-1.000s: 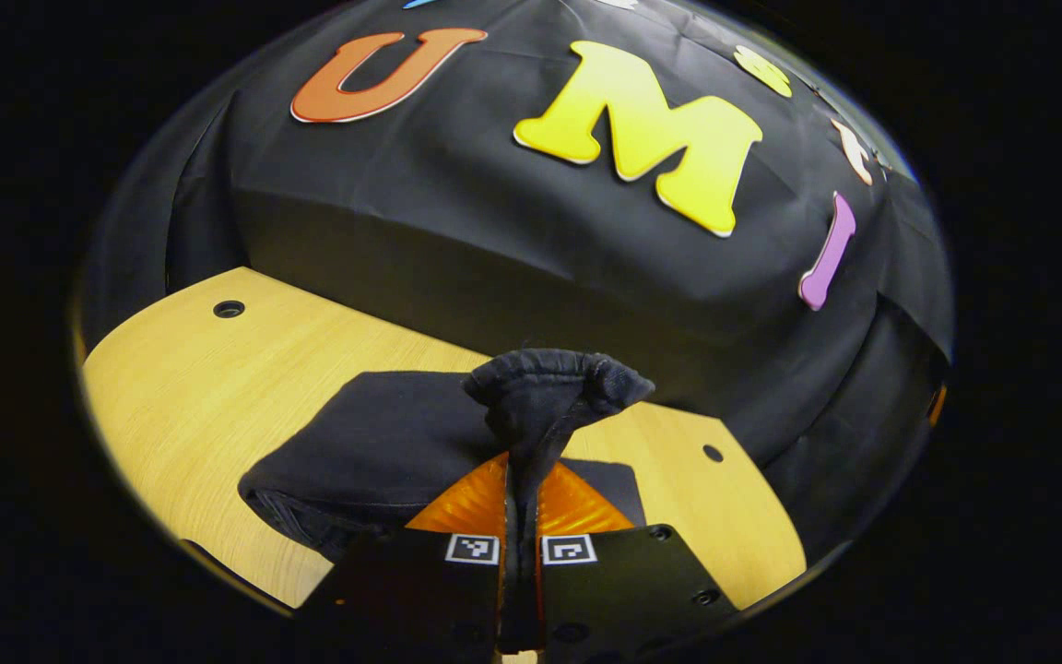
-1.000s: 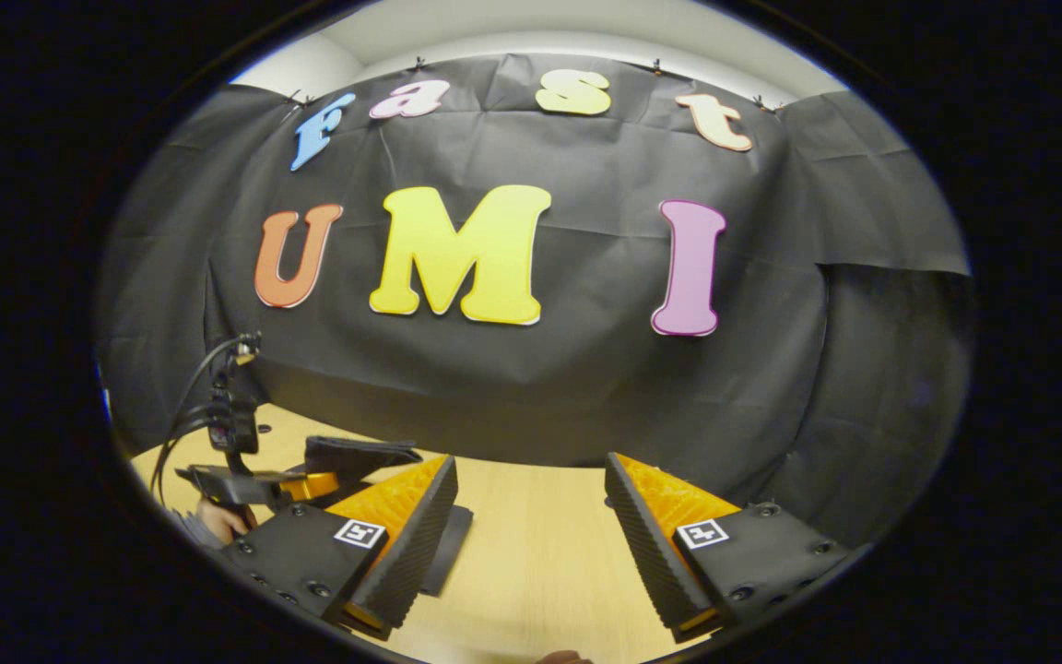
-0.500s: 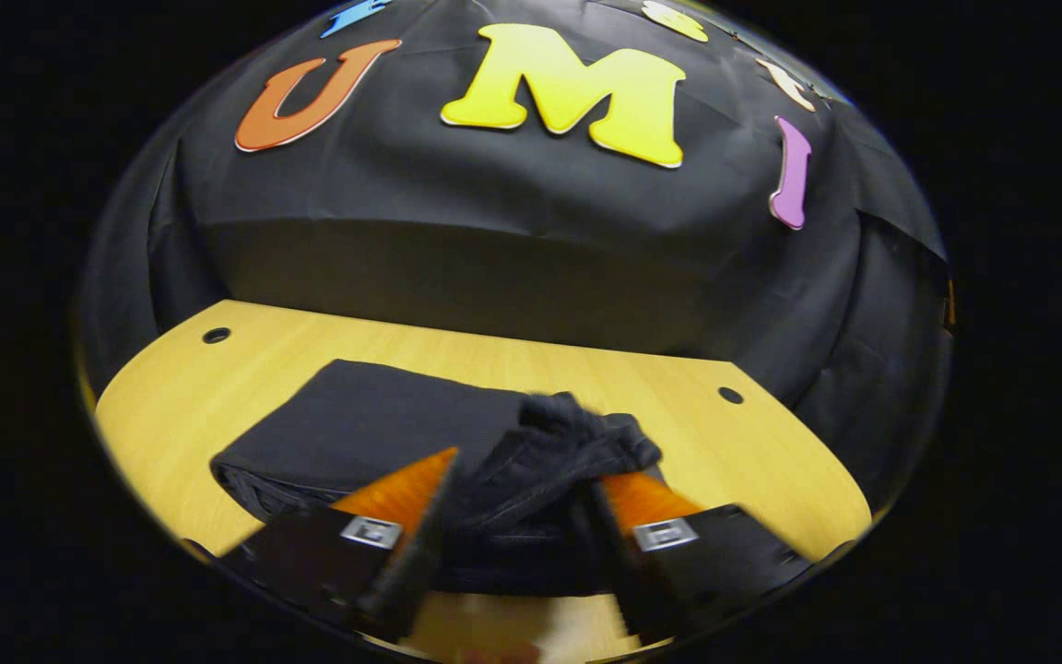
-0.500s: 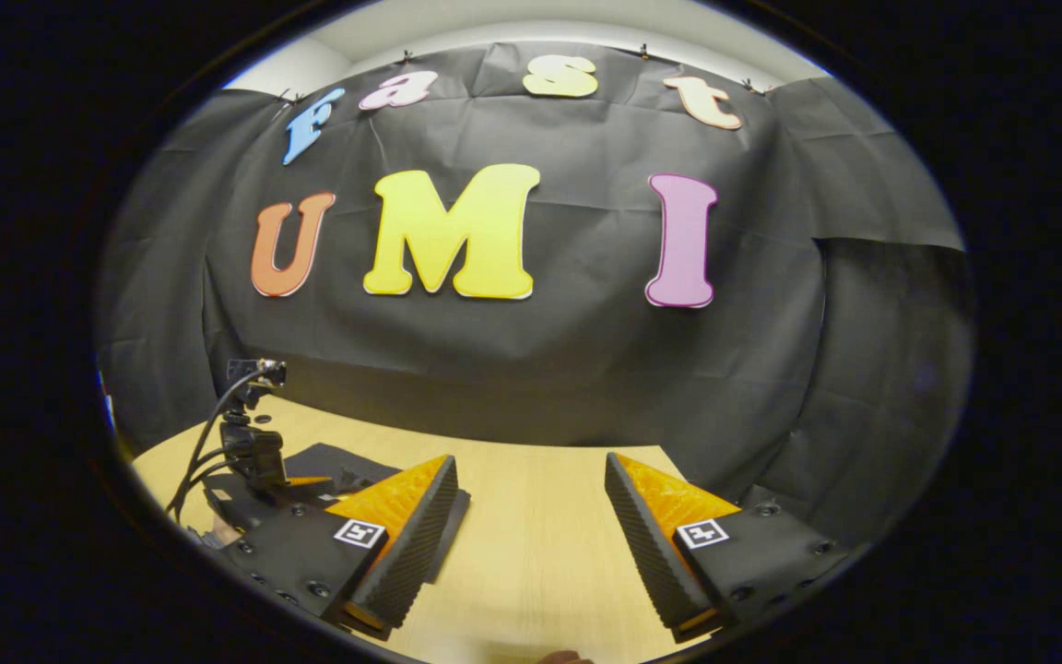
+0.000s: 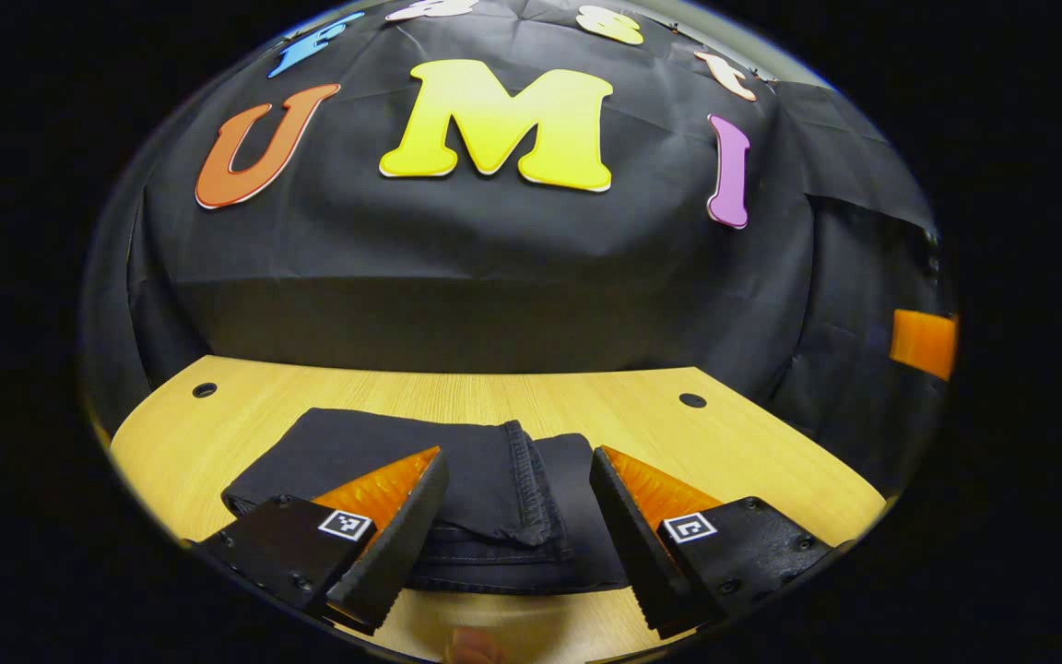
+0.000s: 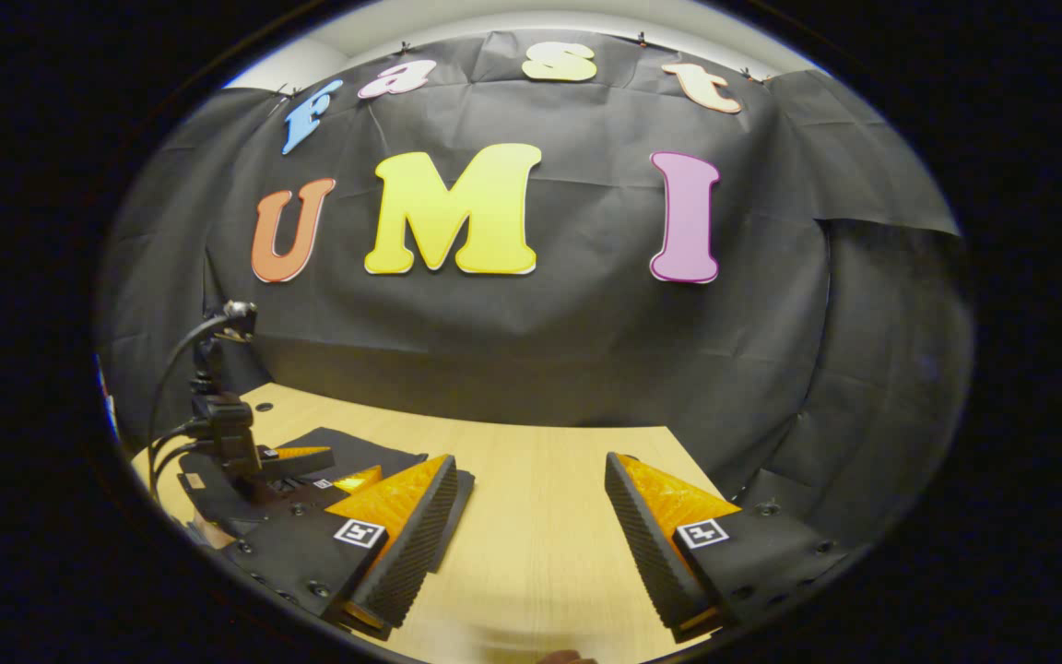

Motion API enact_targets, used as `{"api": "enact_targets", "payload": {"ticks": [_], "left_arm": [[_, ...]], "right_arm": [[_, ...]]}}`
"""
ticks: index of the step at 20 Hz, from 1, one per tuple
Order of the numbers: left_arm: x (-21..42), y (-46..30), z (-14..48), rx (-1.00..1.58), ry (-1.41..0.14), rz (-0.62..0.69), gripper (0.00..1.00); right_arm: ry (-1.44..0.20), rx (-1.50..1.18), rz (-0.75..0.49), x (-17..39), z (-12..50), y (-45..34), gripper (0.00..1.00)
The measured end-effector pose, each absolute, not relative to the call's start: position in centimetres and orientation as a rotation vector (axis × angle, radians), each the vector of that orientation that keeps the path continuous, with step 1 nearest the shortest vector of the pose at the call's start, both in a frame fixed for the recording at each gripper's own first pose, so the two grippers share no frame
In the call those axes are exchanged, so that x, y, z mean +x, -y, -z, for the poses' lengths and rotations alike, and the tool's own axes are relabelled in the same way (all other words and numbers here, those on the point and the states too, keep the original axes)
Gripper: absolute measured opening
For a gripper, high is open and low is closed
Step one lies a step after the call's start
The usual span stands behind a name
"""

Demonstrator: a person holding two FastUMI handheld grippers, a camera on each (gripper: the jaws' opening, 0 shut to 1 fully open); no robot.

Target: Grasp the waist and the cuffs of the jeans and fold them to make the two legs overlap; first hold the waist and fold one-third of the jeans toward the cuffs, then hold the cuffs and fold the remaining one-third in the same direction to finish folding.

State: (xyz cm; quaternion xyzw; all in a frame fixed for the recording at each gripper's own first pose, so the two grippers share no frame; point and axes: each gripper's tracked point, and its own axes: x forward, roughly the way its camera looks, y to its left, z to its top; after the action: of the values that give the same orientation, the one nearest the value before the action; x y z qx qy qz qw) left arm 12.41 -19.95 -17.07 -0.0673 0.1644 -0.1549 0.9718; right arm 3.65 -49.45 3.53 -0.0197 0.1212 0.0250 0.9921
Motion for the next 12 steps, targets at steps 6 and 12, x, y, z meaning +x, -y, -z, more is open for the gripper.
{"api": "enact_targets", "payload": {"ticks": [6, 12], "left_arm": [[11.4, 14.2, 13.3, -0.122, -0.263, 0.249, 0.99], [10.4, 5.9, 10.1, -0.105, -0.206, 0.125, 0.99]], "right_arm": [[-0.245, -0.012, -0.095, 4.4, -2.5, 45.4, 0.99], [-0.223, 0.018, -0.139, 5.1, -2.8, 40.4, 0.98]]}}
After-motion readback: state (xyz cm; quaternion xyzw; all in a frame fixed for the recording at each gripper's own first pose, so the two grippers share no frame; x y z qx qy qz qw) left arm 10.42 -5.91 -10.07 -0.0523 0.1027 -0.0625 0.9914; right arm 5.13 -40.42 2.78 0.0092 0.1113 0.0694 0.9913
